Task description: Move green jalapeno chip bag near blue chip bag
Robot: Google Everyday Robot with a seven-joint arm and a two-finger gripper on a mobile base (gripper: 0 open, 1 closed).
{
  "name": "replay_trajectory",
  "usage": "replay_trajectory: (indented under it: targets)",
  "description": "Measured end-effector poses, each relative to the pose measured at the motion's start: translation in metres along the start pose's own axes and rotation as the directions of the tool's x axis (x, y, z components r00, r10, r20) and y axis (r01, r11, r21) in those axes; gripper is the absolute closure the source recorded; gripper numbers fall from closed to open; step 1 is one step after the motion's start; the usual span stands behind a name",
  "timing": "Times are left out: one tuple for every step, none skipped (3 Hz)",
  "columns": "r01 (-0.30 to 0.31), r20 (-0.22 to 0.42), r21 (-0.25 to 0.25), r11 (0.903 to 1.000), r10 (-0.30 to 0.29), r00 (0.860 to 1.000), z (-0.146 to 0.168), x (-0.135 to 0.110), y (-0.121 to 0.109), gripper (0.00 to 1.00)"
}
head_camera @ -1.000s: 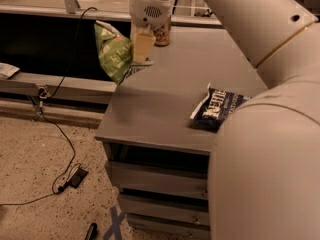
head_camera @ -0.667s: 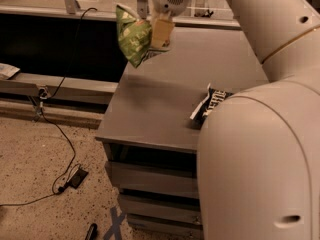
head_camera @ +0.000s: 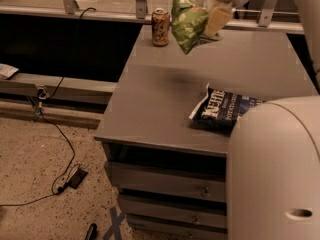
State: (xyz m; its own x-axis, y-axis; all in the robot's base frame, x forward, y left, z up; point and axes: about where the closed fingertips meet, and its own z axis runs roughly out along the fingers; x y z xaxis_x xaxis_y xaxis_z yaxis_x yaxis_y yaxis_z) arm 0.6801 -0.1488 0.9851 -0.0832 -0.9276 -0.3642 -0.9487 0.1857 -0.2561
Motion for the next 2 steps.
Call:
replay_trajectory:
  targets:
    - [-0.05,-0.02,0.033,0.9982,0.051,0.998,-0.018,0.055,-0.002,1.0]
    - [-0.043,-0.036,0.016,0.9989,0.044,0.998,-0.022,0.077,0.008,1.0]
